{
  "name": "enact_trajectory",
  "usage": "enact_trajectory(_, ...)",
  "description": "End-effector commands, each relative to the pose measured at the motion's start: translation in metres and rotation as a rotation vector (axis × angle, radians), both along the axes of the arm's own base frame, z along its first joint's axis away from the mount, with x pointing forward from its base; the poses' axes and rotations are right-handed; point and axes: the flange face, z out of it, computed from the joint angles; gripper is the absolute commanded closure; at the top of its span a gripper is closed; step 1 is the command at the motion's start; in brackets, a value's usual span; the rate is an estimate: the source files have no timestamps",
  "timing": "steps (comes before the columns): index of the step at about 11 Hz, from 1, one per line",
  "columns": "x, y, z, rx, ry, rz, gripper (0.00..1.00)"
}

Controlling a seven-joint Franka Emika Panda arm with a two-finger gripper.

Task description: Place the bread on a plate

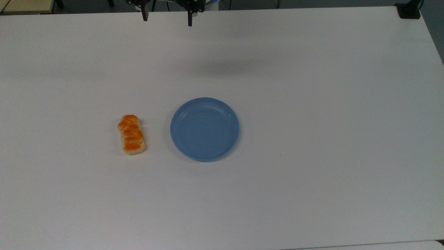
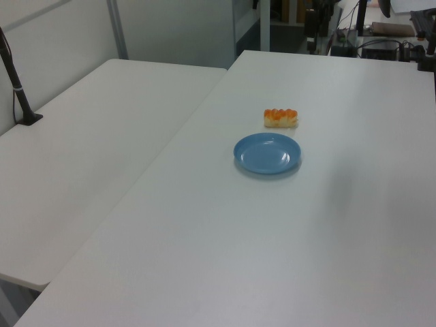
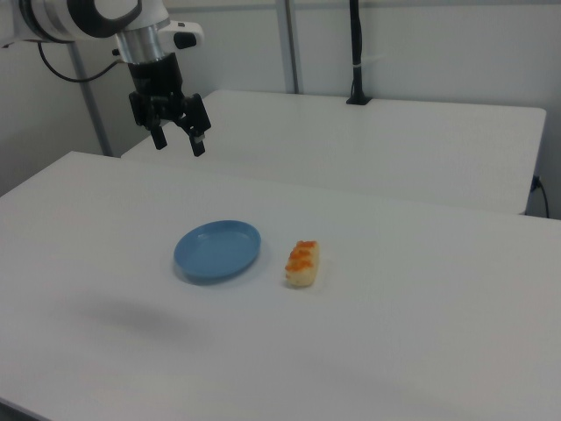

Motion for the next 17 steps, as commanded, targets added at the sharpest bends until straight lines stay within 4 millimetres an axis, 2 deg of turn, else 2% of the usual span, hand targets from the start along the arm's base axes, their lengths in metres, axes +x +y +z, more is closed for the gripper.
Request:
enact_trajectory(1, -0.006, -0.017, -0.001, 0.006, 0.002, 0.002, 0.0)
enact_trajectory(4, -0.003, -0.025, -0.004, 0.004, 0.003, 0.019, 0.0)
enact_trajectory(6, 0.008, -0.042, -0.014, -0.001, -0.025, -0.007, 0.0)
enact_trajectory(9, 0.039, -0.067, -0.057, -0.017, -0.046, -0.042, 0.0)
enact_trajectory(10, 0.049, -0.077, -0.073, -0.023, -0.053, -0.053, 0.0)
enact_trajectory(14, 0.086, -0.109, -0.164, -0.048, -0.026, 0.014, 0.0)
enact_trajectory(16, 0.101, -0.113, -0.219, -0.065, 0.014, 0.136, 0.0)
enact_trajectory(17, 0.107, -0.119, -0.231, -0.071, -0.001, 0.157, 0.0)
